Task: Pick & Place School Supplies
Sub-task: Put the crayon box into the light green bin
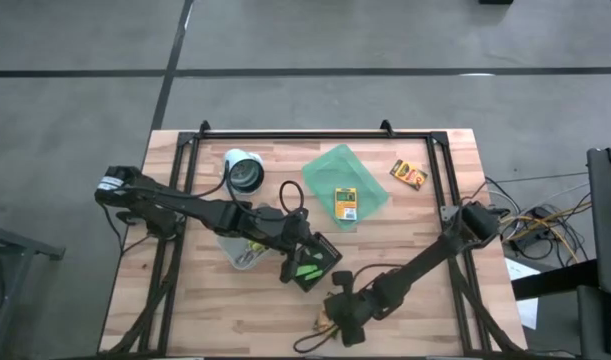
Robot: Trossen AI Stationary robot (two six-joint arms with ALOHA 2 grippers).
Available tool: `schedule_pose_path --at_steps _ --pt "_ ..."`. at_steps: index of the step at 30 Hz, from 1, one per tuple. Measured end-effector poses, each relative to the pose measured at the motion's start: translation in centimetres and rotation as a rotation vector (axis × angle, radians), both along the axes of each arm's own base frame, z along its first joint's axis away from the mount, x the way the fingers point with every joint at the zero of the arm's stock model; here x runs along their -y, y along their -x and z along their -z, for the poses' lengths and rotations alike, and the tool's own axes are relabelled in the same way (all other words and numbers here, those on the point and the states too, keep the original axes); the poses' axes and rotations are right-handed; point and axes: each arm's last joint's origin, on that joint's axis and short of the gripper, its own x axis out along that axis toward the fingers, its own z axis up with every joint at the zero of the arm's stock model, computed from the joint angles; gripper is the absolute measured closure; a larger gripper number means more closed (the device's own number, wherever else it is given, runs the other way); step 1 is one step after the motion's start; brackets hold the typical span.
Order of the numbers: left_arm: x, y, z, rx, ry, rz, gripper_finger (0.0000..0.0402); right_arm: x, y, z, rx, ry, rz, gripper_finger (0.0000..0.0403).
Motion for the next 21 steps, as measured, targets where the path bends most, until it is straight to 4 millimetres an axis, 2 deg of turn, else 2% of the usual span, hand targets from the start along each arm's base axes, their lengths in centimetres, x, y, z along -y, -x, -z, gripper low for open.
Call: schedule_pose_path --at_steps 4,10,16,21 --pt "0.0 0.0 0.0 -0.004 0.019 -0.007 0.0220 0.2 0.5 -1.4 -0.018 0.019 0.000 0.0395" --pt "0.0 0.0 0.0 -0.018 0.061 -0.019 0.0220 0.6 1.6 -4.9 0.063 0.014 0.021 0.0395" --pt "0.3 0.3 0.5 -0.149 0.282 -0.019 0.0220 0.9 3.2 -8.0 0.121 -0.055 0.139 0.0395" --pt "2.0 1.0 1.1 -0.284 0.448 -0.069 0.0220 -0.3 4.8 -9.1 0.255 0.006 0.248 0.0395"
